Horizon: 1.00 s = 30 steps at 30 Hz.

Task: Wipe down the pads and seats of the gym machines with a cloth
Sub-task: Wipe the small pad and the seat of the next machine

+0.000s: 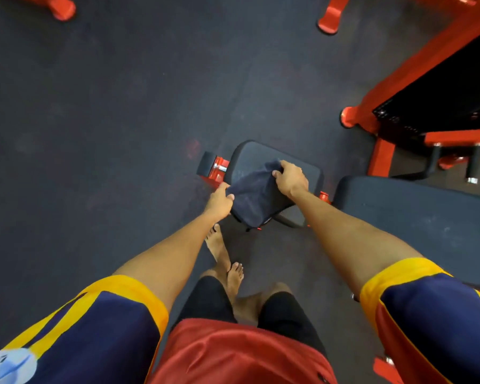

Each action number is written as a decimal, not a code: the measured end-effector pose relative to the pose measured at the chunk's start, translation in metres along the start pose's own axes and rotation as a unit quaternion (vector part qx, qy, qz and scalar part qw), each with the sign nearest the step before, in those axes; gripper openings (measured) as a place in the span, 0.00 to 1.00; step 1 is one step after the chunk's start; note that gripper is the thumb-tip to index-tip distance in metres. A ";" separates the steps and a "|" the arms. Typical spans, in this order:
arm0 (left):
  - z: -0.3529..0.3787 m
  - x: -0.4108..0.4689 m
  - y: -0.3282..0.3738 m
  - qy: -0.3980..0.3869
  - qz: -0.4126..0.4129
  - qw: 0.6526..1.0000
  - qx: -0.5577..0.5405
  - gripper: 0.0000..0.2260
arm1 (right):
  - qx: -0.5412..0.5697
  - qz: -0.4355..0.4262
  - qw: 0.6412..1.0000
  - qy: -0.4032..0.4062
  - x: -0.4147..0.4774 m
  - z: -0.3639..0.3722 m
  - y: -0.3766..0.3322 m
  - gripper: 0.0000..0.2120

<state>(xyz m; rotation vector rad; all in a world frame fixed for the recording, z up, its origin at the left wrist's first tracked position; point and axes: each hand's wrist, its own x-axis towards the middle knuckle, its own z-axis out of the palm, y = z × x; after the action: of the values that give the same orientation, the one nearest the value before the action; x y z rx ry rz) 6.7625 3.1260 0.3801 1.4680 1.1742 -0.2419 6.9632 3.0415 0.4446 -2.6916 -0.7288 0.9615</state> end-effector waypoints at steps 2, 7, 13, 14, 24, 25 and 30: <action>0.025 0.022 -0.024 -0.037 -0.014 0.999 -0.017 0.08 | -0.043 -0.041 0.998 -0.002 0.021 0.004 -0.009 0.20; 0.076 0.067 -0.081 0.022 -0.062 0.998 -0.007 0.20 | -0.111 -0.223 0.968 0.032 0.056 0.039 -0.023 0.20; 0.058 0.038 -0.017 0.222 -0.069 0.951 -0.204 0.10 | -0.079 -0.231 0.964 0.105 0.038 0.101 0.001 0.29; 0.057 0.043 -0.015 0.223 -0.069 0.946 -0.223 0.13 | -0.071 -0.207 0.972 0.090 0.034 0.113 0.005 0.34; 0.088 0.074 -0.034 0.235 -0.032 0.908 -0.345 0.21 | -0.155 -0.307 0.932 0.115 0.068 0.161 0.020 0.35; 0.091 0.074 -0.037 0.241 -0.033 0.901 -0.358 0.21 | -0.170 -0.369 0.908 0.100 0.066 0.160 0.035 0.34; 0.099 0.079 -0.035 0.260 -0.052 0.890 -0.370 0.18 | -0.249 -0.606 0.755 0.029 0.094 0.120 0.103 0.37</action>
<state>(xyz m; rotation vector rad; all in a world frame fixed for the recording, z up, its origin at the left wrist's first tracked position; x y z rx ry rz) 6.8188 3.0765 0.2719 0.7932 1.5448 0.5238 6.9889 3.0020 0.2664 -1.7370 -2.4787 0.3018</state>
